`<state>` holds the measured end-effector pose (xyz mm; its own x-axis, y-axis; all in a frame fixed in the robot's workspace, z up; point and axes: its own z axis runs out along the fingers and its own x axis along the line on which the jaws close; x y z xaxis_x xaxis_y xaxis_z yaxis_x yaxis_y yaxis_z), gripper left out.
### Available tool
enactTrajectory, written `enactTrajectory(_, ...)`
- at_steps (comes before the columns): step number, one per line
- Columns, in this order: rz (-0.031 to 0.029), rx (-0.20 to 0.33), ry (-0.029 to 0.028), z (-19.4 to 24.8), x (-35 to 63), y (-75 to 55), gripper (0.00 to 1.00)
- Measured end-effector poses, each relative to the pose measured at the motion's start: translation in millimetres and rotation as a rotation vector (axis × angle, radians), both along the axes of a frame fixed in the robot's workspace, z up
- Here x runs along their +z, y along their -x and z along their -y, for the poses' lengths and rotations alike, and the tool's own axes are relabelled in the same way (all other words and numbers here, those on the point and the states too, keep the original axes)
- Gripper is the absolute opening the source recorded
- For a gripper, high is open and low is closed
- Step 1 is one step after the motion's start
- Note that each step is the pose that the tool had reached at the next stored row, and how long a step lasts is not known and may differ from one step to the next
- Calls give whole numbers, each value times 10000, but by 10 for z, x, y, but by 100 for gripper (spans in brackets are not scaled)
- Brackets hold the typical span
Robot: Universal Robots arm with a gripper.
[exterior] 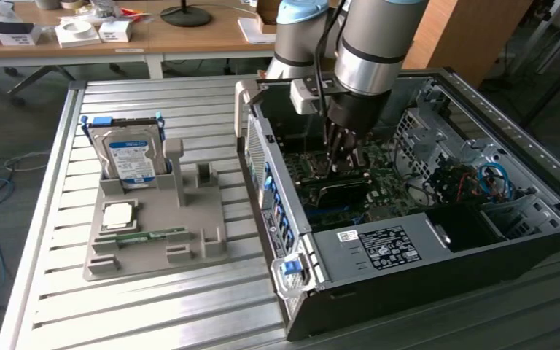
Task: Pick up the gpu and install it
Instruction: 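Press down on the gpu until it lock into place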
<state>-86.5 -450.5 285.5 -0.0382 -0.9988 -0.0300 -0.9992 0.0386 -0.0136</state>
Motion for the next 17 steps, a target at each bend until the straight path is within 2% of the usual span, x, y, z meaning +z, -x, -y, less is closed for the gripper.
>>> enactTrajectory(10, 1, 0, -5, 0, -34, 2, 11)
enactTrajectory(17, 0, 0, -4, 0, -99, 2, 11)
